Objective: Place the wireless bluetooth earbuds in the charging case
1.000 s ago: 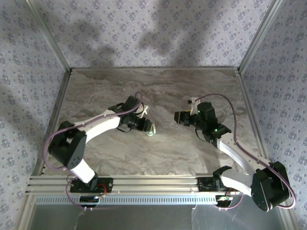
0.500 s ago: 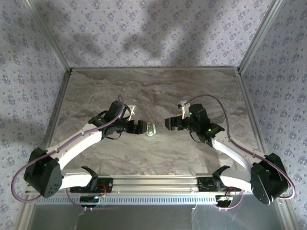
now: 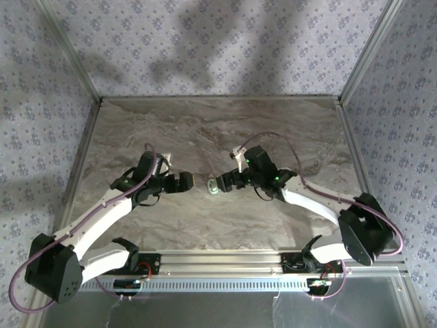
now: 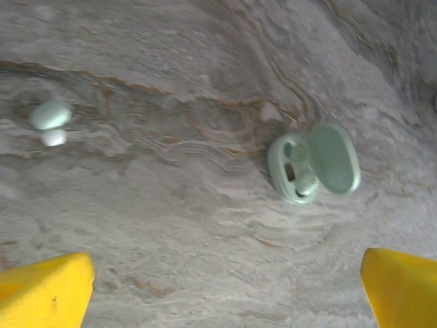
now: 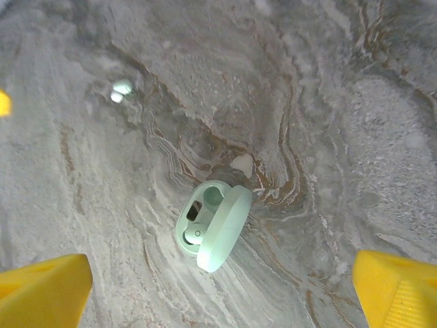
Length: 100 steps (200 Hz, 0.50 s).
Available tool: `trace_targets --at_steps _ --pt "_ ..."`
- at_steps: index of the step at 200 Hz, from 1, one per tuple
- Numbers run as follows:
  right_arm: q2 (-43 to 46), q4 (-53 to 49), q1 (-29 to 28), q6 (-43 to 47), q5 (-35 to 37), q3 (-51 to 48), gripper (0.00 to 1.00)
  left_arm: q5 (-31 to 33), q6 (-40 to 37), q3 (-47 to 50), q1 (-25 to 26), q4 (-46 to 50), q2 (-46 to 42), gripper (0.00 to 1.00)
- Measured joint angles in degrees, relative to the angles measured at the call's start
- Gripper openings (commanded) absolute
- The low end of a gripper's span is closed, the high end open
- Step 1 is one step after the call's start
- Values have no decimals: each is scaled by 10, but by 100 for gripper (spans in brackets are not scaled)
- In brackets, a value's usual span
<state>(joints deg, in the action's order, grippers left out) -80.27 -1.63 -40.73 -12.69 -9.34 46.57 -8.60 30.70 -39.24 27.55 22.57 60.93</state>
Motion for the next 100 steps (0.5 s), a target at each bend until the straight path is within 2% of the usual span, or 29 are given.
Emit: trace_targets --at_steps 64,100 --pt "-118 -72 -43 23 43 85 100 32 20 30 -63 7 -40 100" --pt "-165 -112 -64 38 82 119 100 33 19 33 -77 9 -39 100"
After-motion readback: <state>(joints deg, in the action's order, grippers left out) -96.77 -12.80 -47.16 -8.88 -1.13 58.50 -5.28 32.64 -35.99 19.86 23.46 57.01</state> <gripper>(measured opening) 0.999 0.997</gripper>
